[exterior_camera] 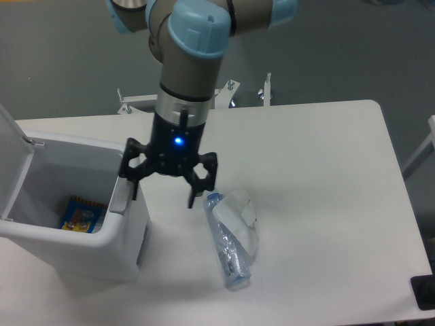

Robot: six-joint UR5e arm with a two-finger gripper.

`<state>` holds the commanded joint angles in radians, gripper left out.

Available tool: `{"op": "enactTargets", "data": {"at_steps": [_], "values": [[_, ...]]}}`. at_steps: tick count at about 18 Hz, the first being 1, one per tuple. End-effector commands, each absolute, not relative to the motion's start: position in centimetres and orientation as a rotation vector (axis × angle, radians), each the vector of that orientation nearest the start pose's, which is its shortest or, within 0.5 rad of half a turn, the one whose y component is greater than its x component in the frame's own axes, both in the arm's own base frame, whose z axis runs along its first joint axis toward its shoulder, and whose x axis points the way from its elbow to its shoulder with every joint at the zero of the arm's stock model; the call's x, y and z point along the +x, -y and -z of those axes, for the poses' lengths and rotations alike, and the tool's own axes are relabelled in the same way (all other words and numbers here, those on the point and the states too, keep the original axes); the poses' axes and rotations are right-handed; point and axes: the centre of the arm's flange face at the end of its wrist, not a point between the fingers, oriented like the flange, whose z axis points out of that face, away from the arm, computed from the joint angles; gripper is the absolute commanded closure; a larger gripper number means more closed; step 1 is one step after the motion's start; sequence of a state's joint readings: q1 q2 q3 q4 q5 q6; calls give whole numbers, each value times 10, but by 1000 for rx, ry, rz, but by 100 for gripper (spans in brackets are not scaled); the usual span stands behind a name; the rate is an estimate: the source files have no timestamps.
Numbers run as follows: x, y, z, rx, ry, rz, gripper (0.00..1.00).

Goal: Open the trash can

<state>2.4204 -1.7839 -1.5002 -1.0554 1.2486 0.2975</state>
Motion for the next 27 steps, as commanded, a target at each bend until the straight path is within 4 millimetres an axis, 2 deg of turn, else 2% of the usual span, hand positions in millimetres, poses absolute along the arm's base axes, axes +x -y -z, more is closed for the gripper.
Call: {"op": "enactTargets", "data": {"at_steps": [2, 5, 7, 9, 11, 15, 17, 19, 22, 27], "values": [[-388, -506, -451, -2590, 688, 79, 0], [-450, -463, -435, -2606, 693, 34, 0], [-479, -441, -425, -2622, 668, 8, 0], [-504, -429, -404, -2656, 624, 0, 0], [-523, -418, -396, -2690, 614, -39, 0], [-537, -404, -390, -2775, 576, -125, 0], [-539, -400, -388, -2805, 489, -144, 0], [-549, -392, -378, -2845, 403, -156, 0], [-555, -382, -370, -2949, 334, -221, 0], [-553, -379, -370, -3030, 130, -173, 0]]}}
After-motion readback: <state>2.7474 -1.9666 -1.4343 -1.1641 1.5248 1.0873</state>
